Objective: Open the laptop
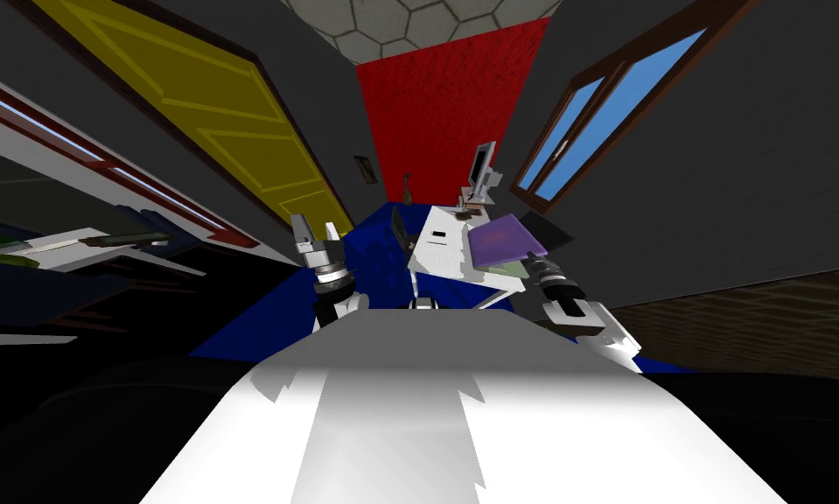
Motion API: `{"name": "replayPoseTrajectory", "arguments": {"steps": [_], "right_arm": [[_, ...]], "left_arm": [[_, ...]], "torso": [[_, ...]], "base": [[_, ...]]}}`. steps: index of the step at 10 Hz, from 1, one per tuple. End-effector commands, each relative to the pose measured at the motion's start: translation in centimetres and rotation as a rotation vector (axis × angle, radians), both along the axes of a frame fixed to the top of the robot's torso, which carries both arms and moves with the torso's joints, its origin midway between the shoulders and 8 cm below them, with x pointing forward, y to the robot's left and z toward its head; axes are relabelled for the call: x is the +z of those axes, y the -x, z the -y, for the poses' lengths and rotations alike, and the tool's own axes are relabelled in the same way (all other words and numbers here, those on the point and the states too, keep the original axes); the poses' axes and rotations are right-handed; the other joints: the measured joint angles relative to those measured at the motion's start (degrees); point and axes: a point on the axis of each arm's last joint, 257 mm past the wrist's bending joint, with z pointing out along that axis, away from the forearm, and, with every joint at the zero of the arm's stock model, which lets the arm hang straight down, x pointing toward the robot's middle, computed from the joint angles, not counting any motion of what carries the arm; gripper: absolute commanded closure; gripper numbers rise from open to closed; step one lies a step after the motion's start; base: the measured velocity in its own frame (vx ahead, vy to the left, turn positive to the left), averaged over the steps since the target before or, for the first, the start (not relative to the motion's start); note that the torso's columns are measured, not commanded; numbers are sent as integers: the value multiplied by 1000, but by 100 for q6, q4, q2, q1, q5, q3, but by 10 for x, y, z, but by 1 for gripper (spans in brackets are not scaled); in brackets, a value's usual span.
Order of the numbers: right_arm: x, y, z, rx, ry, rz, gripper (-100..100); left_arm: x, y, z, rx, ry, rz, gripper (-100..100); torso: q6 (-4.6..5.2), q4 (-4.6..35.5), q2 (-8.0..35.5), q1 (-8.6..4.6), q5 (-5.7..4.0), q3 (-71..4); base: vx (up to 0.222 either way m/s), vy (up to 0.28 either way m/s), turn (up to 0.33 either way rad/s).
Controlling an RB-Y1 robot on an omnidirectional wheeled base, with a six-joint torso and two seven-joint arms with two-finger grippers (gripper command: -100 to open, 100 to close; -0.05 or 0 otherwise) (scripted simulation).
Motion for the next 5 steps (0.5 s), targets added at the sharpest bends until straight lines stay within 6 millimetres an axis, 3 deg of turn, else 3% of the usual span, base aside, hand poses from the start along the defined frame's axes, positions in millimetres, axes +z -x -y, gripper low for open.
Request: {"name": "replayPoseTrajectory", "arguments": {"steps": [1, 2, 3, 4, 5], "right_arm": [[-29, -4, -15, 10, -78, -4, 100], [-40, -7, -22, 12, -119, 4, 100], [-28, -4, -11, -1, -95, 9, 100], [-19, -2, -4, -9, -105, 11, -100], [-9, -1, 2, -15, -105, 11, -100]], "left_arm": [[0, 0, 0, 0, 0, 0, 0], [0, 0, 0, 0, 0, 0, 0], [0, 0, 0, 0, 0, 0, 0], [0, 0, 0, 0, 0, 0, 0], [0, 0, 0, 0, 0, 0, 0]], "torso": [[-4, -3, -2, 8, -2, 0], [-8, 9, 0, 26, 19, -3], [-13, 13, -5, 27, 28, -6], [9, 28, 5, 35, 58, -6], [29, 42, 27, 39, 71, 4]], "base": [[-41, -61, 9], [-37, -61, 7], [-24, -30, -12], [-17, 3, 17], [-8, 23, 42]]}}
